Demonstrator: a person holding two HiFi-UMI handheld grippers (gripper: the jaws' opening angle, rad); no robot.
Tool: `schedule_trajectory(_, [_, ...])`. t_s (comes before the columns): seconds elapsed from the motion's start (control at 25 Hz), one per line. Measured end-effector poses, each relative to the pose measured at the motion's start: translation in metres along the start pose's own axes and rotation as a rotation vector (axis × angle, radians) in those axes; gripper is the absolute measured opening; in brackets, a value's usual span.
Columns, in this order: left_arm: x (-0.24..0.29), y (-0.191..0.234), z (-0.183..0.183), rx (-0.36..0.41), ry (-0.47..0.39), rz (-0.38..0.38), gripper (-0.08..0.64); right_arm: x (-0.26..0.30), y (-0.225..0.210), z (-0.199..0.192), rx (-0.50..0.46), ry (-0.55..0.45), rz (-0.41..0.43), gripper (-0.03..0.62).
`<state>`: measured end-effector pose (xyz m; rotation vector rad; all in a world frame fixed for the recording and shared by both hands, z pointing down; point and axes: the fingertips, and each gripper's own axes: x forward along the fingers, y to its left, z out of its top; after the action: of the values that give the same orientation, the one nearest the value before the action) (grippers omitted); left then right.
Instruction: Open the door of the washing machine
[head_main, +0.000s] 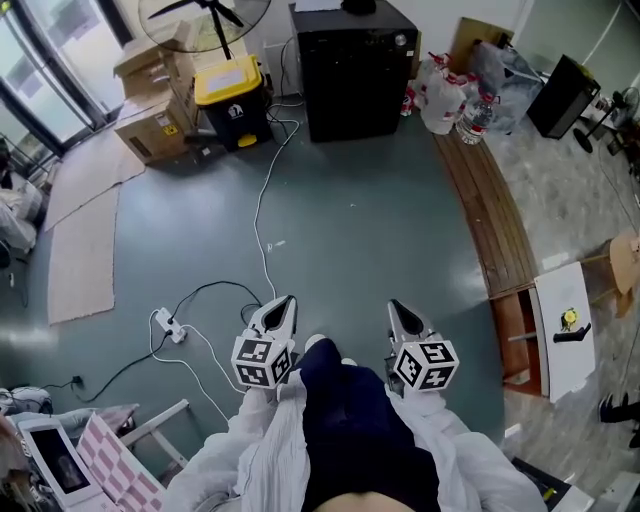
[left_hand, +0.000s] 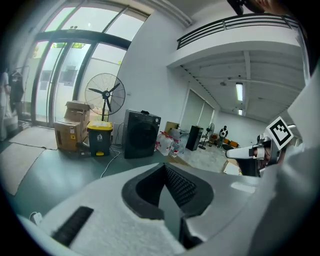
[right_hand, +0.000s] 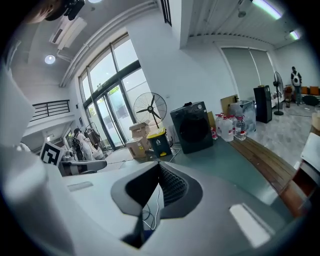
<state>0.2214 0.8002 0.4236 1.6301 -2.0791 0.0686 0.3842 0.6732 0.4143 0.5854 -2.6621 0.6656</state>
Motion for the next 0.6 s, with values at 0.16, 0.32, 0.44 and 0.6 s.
schedule_trajectory(0.16, [-0.005,-0.003,-0.004,-0.012,0.000,0.015,0.146,-0.003,0.000,-0.008,0.015,0.012,0.016,0.012])
schedule_trajectory(0.32, [0.003,0.000,0.003,-0.024,-0.016,0.022,0.172,0.005,-0.004,-0.002,0.017,0.010,0.025,0.012])
schedule_trajectory(0.44, [0.016,-0.001,0.008,-0.034,-0.021,0.006,0.208,0.014,-0.012,0.004,0.025,0.007,0.025,0.012])
schedule_trajectory(0.6, [0.039,0.010,0.015,-0.036,-0.010,-0.004,0.247,0.038,-0.019,0.018,0.027,0.001,0.026,0.012])
